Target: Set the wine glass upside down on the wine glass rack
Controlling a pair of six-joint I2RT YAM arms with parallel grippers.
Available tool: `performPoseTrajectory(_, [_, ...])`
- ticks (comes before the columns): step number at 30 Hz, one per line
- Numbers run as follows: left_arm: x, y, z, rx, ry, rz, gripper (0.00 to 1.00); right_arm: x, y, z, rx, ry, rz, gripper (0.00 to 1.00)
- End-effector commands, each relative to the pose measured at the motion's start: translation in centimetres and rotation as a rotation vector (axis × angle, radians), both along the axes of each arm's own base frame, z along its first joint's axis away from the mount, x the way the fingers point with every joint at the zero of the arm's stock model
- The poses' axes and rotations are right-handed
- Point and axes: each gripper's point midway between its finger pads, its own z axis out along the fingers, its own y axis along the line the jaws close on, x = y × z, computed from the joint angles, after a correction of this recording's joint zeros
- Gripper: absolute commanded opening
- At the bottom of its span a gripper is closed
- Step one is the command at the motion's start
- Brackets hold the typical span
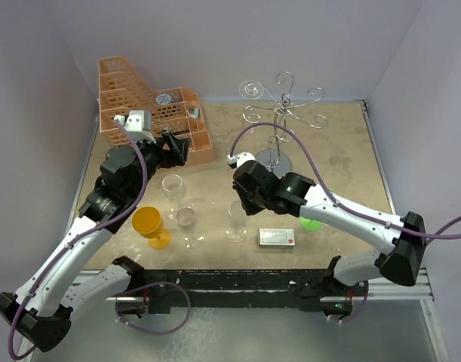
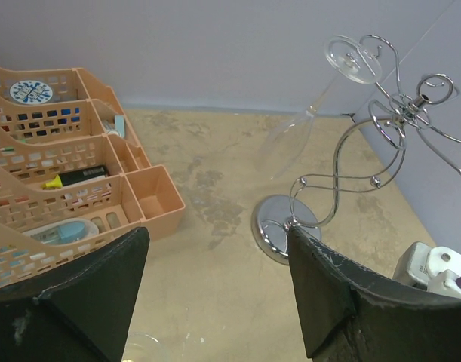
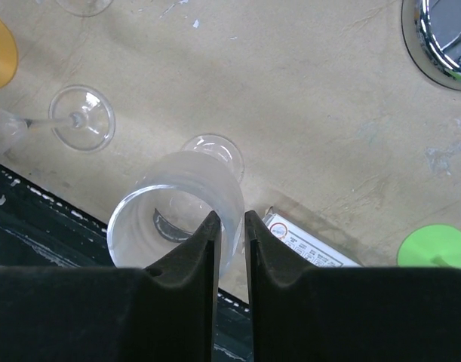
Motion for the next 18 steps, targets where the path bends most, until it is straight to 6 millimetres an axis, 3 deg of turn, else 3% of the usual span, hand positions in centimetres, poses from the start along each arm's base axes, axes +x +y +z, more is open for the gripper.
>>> performPoseTrajectory(1, [-0.1, 0.6, 1.9, -0.034, -0.044, 0.031, 0.71, 1.0, -0.2, 1.2, -0.015, -0.061, -0.013, 0.2])
performPoseTrajectory(9, [-0.1, 0.3, 1.7, -0.08, -0.009, 0.032, 0.71, 2.3, -0.1, 3.5, 0.033, -0.156, -0.061, 0.08])
performPoseTrajectory(12, [-0.3, 0.1, 1.5, -0.113, 0.016, 0.029, 0.71, 3.1, -0.4, 5.5, 0.095, -0.231, -0.107, 0.03])
performPoseTrajectory(18, [-0.6, -1.1, 1.7, -0.211, 0.054, -0.016, 0.71, 4.6, -1.1, 10.4, 0.247, -0.378, -0.221, 0.04])
